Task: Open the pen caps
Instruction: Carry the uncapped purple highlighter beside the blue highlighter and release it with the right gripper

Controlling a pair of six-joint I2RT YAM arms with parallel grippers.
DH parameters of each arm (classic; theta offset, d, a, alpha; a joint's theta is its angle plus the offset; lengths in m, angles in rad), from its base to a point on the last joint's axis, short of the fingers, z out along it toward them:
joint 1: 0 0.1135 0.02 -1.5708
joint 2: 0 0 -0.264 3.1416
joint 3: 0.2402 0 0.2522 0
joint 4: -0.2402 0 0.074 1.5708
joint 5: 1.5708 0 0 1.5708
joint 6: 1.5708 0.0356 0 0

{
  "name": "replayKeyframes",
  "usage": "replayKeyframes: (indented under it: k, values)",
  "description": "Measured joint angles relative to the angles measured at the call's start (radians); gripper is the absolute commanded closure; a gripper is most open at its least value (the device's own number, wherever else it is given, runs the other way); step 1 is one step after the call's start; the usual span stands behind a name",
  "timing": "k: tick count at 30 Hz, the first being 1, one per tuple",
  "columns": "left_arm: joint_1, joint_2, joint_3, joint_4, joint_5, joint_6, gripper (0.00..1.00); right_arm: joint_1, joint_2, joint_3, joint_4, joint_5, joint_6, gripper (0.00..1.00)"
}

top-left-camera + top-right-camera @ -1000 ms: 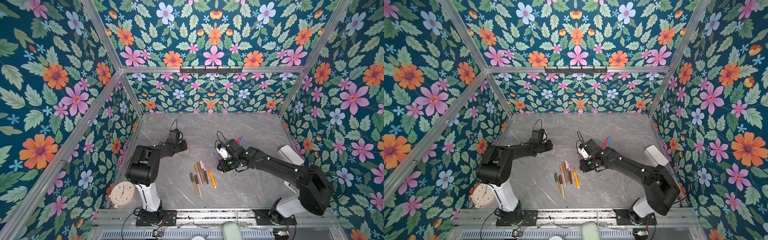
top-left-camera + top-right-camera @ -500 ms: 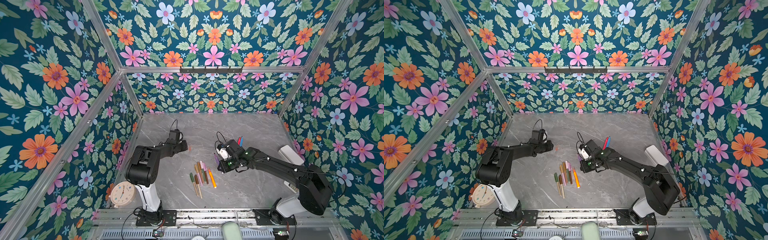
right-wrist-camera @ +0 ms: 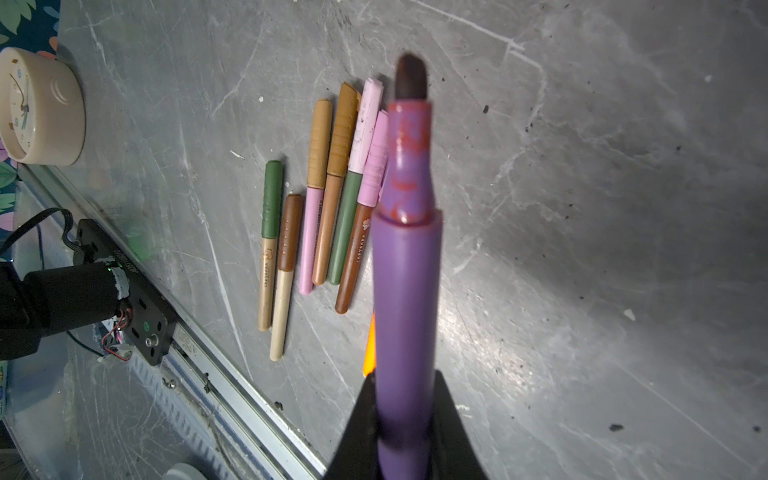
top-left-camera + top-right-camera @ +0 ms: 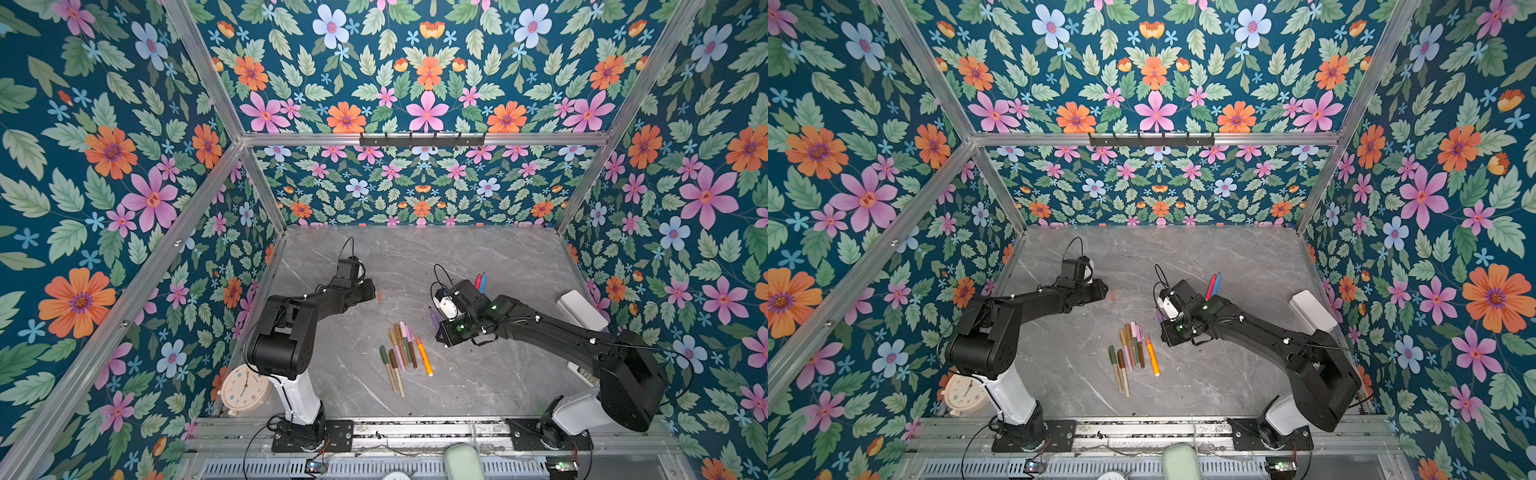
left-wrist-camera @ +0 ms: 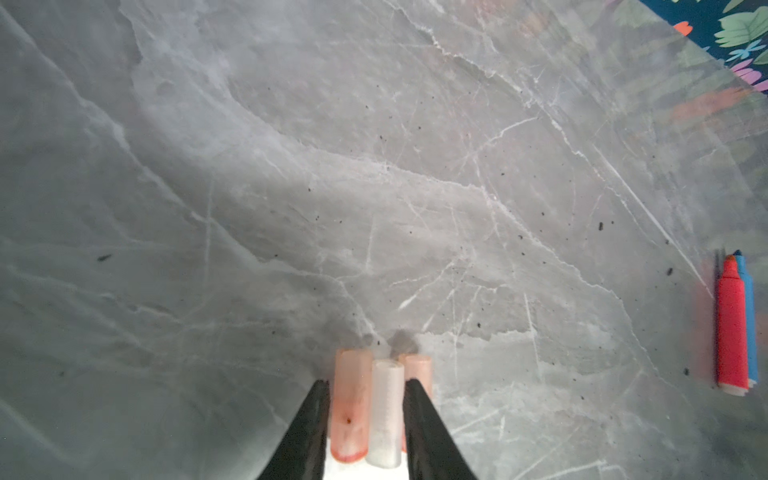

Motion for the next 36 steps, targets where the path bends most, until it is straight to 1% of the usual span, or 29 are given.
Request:
replayKeyframes:
  k: [3, 5, 7, 10, 12, 14, 17, 20, 22, 29, 32, 36]
  values:
    - [0.0, -0.024, -0.012, 0.006, -0.01, 0.0, 0.67, -0.02, -0.055, -0.029, 0.0, 0.057, 0.013, 1.0]
    - [0.0, -0.065, -0.055, 0.037, -0.01, -0.003, 0.67, -0.085, -0.114, -0.066, 0.007, 0.08, 0.039, 1.0]
    - [0.0, -0.138, -0.138, 0.106, 0.006, -0.024, 0.67, -0.188, -0.171, -0.111, 0.021, 0.092, 0.063, 1.0]
    - [0.0, -0.241, -0.255, 0.228, 0.034, -0.03, 0.67, -0.37, -0.226, -0.17, 0.036, 0.033, 0.087, 1.0]
    - [-0.002, -0.292, -0.318, 0.311, 0.038, -0.045, 0.67, -0.494, -0.224, -0.19, 0.056, -0.033, 0.105, 1.0]
    - [-0.001, -0.338, -0.386, 0.389, 0.039, -0.044, 0.67, -0.6, -0.192, -0.19, 0.08, -0.09, 0.123, 1.0]
    - [-0.001, -0.388, -0.474, 0.482, 0.037, -0.041, 0.67, -0.681, -0.105, -0.16, 0.118, -0.146, 0.13, 1.0]
    - [-0.001, -0.417, -0.524, 0.534, 0.037, -0.029, 0.67, -0.728, 0.016, -0.115, 0.165, -0.17, 0.13, 1.0]
    - [-0.001, -0.422, -0.525, 0.55, 0.037, -0.023, 0.67, -0.742, 0.085, -0.088, 0.188, -0.175, 0.13, 1.0]
    - [-0.001, -0.437, -0.503, 0.591, 0.069, -0.019, 0.67, -0.749, 0.313, 0.054, 0.242, -0.227, 0.127, 1.0]
    - [-0.001, -0.436, -0.503, 0.601, 0.086, -0.023, 0.67, -0.749, 0.371, 0.097, 0.245, -0.24, 0.122, 1.0]
    - [-0.001, -0.445, -0.503, 0.601, 0.09, -0.026, 0.67, -0.749, 0.397, 0.103, 0.24, -0.246, 0.117, 1.0]
